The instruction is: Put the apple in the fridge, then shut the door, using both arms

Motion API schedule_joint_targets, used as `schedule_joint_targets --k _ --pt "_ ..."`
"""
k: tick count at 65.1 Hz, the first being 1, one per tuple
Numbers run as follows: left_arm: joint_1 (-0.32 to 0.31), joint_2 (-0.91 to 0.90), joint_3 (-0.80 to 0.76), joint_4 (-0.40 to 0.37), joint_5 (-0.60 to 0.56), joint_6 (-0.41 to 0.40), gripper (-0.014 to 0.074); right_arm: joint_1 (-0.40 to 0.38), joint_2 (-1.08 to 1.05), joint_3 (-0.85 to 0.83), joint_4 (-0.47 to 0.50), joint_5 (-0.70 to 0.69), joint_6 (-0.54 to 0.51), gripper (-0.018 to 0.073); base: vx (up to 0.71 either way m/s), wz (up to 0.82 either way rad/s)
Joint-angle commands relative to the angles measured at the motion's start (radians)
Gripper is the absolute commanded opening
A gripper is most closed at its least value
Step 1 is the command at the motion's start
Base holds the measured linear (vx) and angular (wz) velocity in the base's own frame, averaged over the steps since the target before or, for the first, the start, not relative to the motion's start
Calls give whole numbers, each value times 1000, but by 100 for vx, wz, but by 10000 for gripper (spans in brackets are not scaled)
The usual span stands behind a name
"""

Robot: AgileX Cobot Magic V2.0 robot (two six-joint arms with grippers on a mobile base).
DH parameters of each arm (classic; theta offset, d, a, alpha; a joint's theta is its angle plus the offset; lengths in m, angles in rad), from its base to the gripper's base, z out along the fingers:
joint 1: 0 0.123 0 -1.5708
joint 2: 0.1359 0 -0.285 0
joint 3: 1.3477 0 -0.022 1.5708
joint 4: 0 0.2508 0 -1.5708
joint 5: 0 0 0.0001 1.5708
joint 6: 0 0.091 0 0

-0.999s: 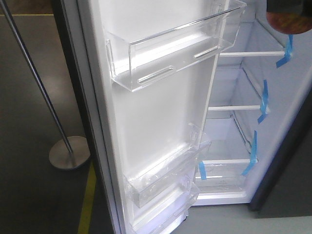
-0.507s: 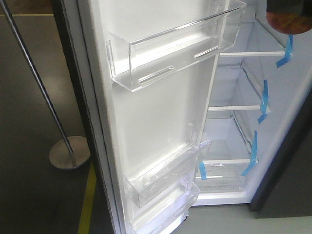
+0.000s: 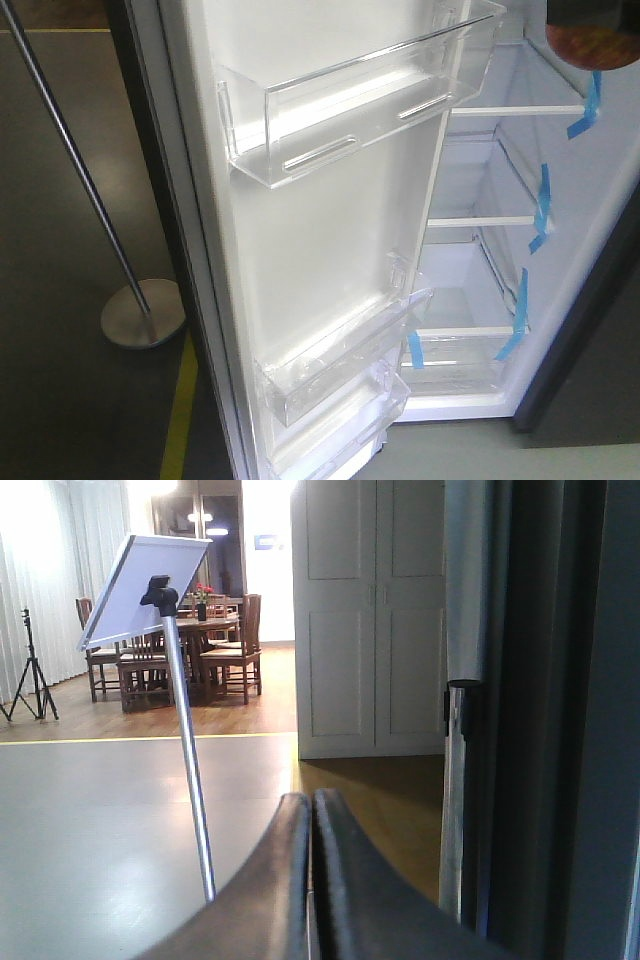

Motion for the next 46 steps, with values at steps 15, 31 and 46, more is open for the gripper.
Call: schedule_joint_targets --k 15,31,46 --pt "-5 -15 -18 -4 -78 -11 -7 -4 -26 -34 27 -70 -5 262 0 0" --pt "-5 -15 -18 -4 -78 -11 -7 -4 -26 -34 27 -70 -5 262 0 0" --pt "-5 -15 -18 -4 -78 -11 -7 -4 -26 -34 27 -70 -5 262 0 0"
